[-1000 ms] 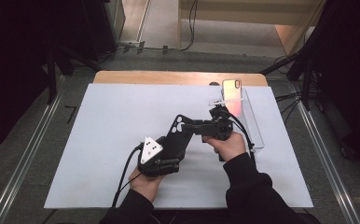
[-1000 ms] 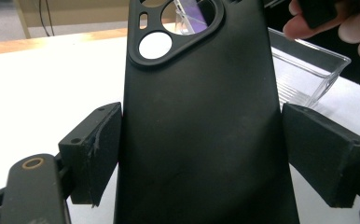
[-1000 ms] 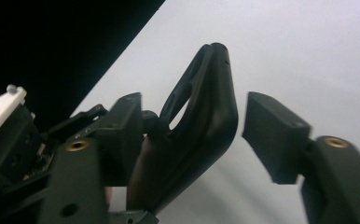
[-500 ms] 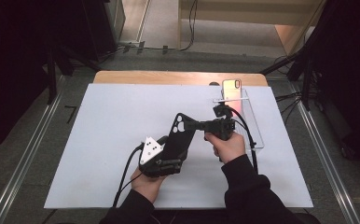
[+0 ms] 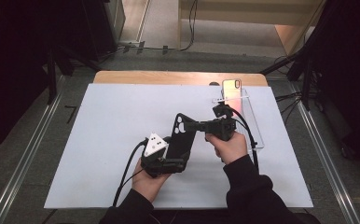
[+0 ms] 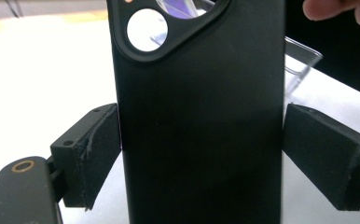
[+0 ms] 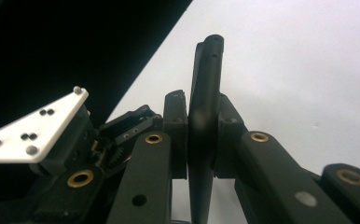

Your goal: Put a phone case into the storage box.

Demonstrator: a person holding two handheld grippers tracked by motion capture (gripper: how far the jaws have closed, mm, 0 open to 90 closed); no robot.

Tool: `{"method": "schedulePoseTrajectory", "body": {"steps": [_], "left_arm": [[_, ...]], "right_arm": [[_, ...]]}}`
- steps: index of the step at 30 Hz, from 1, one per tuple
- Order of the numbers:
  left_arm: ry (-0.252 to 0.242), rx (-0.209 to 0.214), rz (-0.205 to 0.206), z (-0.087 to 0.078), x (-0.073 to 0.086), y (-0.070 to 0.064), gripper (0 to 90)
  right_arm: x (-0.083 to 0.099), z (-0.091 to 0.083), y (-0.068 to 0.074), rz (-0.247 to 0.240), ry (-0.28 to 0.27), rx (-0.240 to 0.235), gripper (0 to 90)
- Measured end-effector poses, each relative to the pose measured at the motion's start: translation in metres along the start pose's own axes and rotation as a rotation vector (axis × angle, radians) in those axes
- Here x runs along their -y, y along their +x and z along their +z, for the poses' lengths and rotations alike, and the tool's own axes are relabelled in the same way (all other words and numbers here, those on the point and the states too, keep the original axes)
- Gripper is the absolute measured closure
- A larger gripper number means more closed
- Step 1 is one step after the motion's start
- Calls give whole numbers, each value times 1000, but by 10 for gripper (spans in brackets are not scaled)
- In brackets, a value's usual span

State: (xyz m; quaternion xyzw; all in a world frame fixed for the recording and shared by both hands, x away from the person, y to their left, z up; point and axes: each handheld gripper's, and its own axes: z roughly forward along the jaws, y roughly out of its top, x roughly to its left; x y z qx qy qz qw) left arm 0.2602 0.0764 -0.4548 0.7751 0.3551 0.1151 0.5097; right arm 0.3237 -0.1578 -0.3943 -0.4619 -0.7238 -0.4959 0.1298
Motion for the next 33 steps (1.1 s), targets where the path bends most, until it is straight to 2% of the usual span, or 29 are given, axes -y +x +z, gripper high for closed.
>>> {"method": "schedulePoseTrajectory", "body": {"steps": [4,8,12,20,23,25,30,33], "left_arm": [[31,1,-23,-3,-6,4,132],[55,17,4,-10,-14,8,141],[93,48,-9,-15,-20,14,148],[151,81,-8,-21,-30,24,172],[157,71,12,-23,-32,28,171],[183,86,11,-23,-34,31,171],[200,113,18,-23,-38,35,171],[227,137,45,-20,-42,37,172]], "right_arm": [[-1,-4,2,-50,-7,65,770],[-1,-9,5,-104,-20,114,770],[-1,-12,9,-157,-22,142,770],[0,-14,10,-248,-7,144,769],[1,-15,11,-285,-5,134,769],[2,-16,11,-290,3,128,769],[5,-16,12,-336,41,125,769],[6,-15,14,-360,59,109,769]]}}
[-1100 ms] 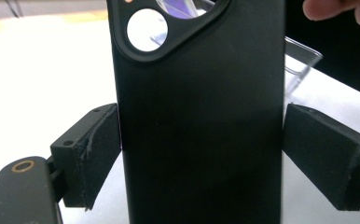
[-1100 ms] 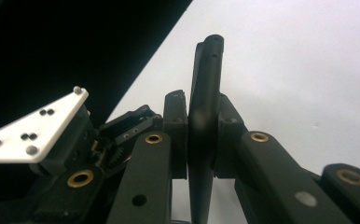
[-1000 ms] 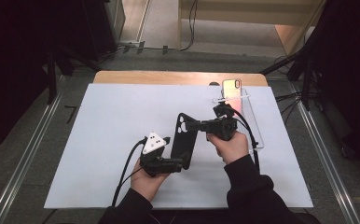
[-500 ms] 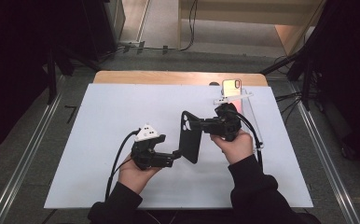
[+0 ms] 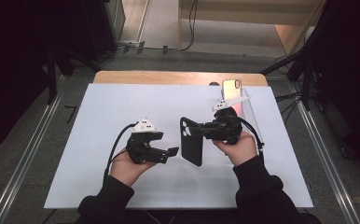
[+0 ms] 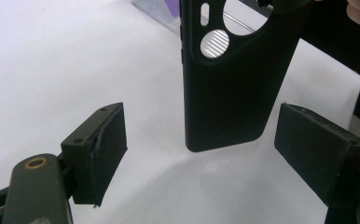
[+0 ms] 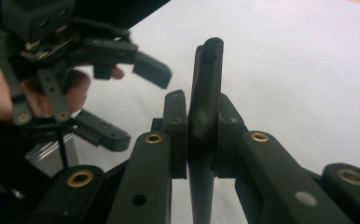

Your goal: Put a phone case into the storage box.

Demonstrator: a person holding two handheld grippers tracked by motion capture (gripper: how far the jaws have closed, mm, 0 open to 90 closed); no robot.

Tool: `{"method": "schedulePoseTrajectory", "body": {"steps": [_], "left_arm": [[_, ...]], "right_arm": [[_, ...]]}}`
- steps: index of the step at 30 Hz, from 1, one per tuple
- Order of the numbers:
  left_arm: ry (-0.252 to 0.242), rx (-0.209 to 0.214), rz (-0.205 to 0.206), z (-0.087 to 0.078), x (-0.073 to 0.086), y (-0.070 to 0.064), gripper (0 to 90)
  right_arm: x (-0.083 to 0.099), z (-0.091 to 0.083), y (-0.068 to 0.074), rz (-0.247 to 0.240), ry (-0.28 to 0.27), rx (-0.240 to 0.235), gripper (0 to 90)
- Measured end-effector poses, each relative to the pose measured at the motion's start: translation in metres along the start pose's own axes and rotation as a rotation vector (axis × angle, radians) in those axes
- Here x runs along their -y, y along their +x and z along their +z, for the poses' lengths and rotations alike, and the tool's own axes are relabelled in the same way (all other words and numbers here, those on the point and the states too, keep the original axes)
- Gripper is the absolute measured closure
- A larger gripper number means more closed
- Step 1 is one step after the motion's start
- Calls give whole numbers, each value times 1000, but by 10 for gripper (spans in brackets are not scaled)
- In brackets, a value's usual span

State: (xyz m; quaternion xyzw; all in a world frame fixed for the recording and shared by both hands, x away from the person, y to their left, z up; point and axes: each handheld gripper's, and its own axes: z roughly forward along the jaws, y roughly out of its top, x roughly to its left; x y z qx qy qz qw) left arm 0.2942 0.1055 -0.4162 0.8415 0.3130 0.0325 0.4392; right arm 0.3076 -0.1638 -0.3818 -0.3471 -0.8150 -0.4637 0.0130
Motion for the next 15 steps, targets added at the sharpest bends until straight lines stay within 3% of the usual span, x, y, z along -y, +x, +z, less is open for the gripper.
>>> {"method": "schedulePoseTrajectory", "body": {"steps": [5,9,15], "left_arm": [[10,45,24,0,-7,4,172],[-10,82,32,-3,-12,7,172],[-17,82,41,-4,-19,11,187]], "right_arm": [[1,-2,1,-76,25,-16,769],[2,-6,-4,-79,12,-56,769],[5,-10,-9,-101,14,-87,769]]}}
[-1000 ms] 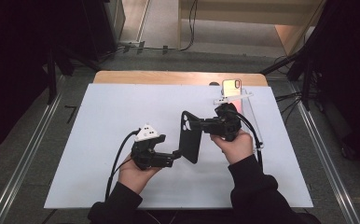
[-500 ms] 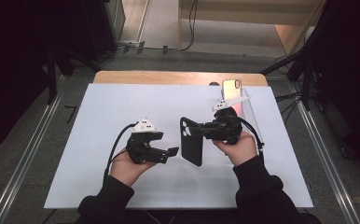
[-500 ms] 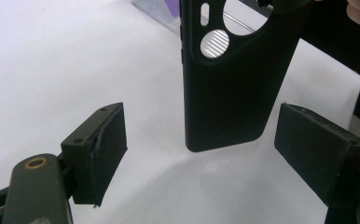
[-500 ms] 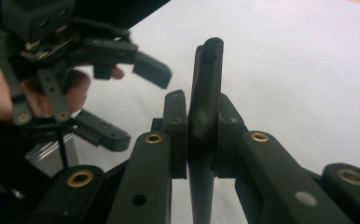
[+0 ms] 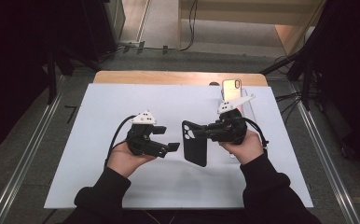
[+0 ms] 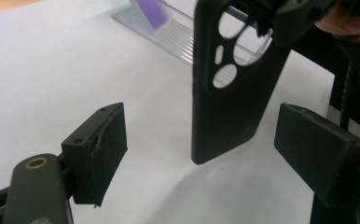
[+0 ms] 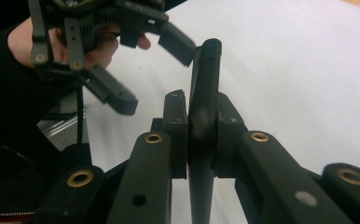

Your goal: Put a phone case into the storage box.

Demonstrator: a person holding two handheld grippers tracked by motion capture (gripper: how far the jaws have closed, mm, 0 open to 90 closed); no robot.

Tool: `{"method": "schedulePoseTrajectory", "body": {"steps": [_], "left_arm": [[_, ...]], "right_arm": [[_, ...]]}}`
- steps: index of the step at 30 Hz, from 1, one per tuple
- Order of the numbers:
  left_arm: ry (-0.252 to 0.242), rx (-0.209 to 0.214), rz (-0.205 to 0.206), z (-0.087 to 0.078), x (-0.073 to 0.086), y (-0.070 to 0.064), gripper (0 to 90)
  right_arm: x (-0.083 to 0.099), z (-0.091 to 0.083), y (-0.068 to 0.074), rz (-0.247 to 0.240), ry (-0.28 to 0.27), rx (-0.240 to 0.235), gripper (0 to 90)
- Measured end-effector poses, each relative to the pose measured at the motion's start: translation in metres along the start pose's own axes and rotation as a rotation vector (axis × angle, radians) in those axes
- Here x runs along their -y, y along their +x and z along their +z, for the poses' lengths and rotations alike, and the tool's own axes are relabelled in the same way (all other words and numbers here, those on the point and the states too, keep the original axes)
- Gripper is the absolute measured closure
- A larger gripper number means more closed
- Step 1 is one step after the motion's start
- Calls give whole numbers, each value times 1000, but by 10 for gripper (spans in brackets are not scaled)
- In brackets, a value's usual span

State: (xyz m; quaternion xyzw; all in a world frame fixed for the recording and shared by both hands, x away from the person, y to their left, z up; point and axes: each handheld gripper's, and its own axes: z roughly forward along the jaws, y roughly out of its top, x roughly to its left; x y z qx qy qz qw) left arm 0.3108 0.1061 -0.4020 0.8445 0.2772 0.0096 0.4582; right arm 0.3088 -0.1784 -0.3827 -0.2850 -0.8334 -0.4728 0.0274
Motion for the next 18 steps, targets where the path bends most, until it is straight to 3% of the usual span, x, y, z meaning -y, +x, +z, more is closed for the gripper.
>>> {"method": "schedulePoseTrajectory", "body": {"steps": [3,6,8,10,13,18], "left_arm": [[10,26,4,1,-1,2,239],[4,9,9,2,-2,2,240],[6,14,2,1,-2,2,293],[3,51,-13,-1,-2,5,294],[-20,67,-2,-4,-3,5,344],[-15,111,49,-5,-4,2,344]], "right_arm": [[1,1,0,-7,8,-12,769],[1,3,1,-24,15,-23,769],[1,4,2,-33,21,-31,769],[1,6,2,-39,31,-40,769],[1,7,3,-51,37,-53,769],[1,9,4,-72,34,-83,769]]}}
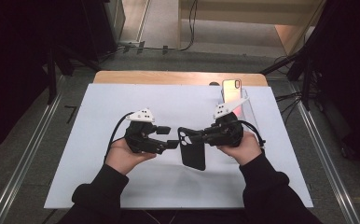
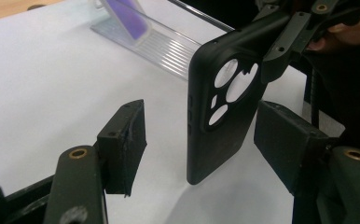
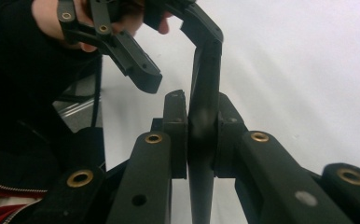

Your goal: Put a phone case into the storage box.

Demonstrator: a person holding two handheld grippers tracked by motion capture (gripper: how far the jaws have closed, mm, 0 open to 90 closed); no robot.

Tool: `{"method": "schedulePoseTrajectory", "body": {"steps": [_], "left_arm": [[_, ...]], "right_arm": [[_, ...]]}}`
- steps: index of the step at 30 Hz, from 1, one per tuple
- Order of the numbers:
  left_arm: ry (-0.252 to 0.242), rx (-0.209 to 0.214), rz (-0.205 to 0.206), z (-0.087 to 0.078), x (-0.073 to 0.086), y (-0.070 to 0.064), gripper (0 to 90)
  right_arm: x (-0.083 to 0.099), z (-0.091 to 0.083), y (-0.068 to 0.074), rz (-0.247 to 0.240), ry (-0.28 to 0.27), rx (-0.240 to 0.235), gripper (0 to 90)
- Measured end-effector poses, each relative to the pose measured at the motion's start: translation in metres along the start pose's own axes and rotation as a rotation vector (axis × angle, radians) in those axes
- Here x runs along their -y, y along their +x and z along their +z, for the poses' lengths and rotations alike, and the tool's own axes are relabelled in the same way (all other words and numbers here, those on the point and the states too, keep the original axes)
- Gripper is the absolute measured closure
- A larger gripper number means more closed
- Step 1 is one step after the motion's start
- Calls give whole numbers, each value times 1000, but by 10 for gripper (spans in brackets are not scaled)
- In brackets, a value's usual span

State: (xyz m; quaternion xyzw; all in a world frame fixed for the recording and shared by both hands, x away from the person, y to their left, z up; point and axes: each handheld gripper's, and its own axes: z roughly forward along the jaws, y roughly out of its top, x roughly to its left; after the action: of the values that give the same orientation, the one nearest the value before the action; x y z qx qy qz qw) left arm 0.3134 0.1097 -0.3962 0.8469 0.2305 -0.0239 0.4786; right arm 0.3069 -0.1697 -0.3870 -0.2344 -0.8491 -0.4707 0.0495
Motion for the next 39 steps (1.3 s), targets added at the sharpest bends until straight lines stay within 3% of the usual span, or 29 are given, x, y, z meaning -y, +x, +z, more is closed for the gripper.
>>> {"method": "schedulePoseTrajectory", "body": {"steps": [5,11,25,29,34,39], "left_arm": [[15,31,47,2,-2,-2,377],[10,50,60,2,-4,1,423],[21,174,99,4,-4,3,602],[29,182,105,5,-5,3,615],[33,195,126,3,-4,1,702],[32,219,119,3,-4,1,743]], "right_arm": [[-1,2,2,-29,2,-32,769],[-1,4,3,-61,4,-72,769],[-1,7,1,-81,5,-168,769],[-1,9,2,-85,16,-168,769],[-1,9,0,-81,10,-163,769],[0,7,-1,-84,-2,-164,764]]}}
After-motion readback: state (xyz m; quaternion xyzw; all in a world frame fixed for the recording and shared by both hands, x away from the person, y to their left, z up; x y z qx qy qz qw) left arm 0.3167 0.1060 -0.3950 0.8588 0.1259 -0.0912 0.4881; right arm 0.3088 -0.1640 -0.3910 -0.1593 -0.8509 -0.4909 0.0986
